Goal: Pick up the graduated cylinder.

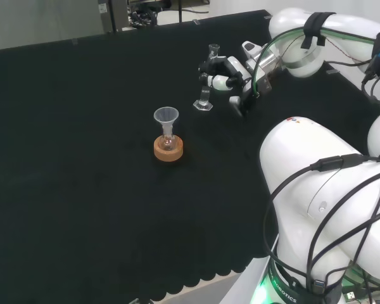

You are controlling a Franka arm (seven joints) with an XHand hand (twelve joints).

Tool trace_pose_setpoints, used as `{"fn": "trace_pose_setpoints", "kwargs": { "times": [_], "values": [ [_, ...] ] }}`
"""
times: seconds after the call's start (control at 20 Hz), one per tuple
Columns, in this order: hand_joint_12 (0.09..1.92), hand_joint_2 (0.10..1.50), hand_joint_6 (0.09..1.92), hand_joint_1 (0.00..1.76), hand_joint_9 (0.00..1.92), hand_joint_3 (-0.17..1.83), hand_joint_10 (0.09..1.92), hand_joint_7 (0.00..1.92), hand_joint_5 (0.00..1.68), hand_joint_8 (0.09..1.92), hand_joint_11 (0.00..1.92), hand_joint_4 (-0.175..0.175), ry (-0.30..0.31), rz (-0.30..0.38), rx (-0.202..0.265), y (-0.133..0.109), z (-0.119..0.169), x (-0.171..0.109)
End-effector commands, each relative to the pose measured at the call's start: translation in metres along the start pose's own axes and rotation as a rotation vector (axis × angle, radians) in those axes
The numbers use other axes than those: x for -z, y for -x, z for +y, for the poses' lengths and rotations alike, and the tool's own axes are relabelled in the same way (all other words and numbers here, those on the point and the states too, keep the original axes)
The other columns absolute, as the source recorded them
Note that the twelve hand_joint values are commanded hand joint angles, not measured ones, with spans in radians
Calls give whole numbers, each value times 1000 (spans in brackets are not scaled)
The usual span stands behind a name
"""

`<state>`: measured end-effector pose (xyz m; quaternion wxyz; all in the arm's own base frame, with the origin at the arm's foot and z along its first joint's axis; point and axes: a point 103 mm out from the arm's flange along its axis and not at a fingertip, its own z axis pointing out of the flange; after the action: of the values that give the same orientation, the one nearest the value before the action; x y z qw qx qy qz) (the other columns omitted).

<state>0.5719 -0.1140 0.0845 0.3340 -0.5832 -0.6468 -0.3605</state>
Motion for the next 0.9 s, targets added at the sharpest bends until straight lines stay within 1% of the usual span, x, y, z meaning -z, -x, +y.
{"fn": "trace_pose_setpoints", "kwargs": {
  "times": [0.05,0.25,0.3,0.35,0.4,0.45,0.6,0.9],
  "values": [
    [845,1139,1083,1250,1197,-3,315,947,930,1073,1042,-175,-21,-165,-11,-11,-1,21],
    [818,1123,1041,1257,1254,-3,271,981,959,1026,1070,-175,-41,-252,-13,-18,-5,34],
    [812,1113,1034,1253,1271,-7,259,1007,993,950,1080,-122,-49,-269,-11,-20,-7,36],
    [801,1103,1023,1250,1288,-11,243,1035,1023,876,1090,-77,-54,-280,-9,-23,-9,39],
    [794,1096,1015,1248,1300,-14,232,1054,1041,829,1097,-49,-56,-288,-8,-26,-12,41],
    [790,1093,1011,1247,1307,-15,226,1065,1051,803,1101,-33,-62,-300,-5,-30,-15,44],
    [772,1086,996,1248,1327,-18,198,1090,1064,759,1119,-14,-80,-332,2,-40,-28,52],
    [770,1084,995,1247,1343,-18,192,1101,1062,746,1134,-5,-122,-393,4,-62,-61,58]
  ]
}}
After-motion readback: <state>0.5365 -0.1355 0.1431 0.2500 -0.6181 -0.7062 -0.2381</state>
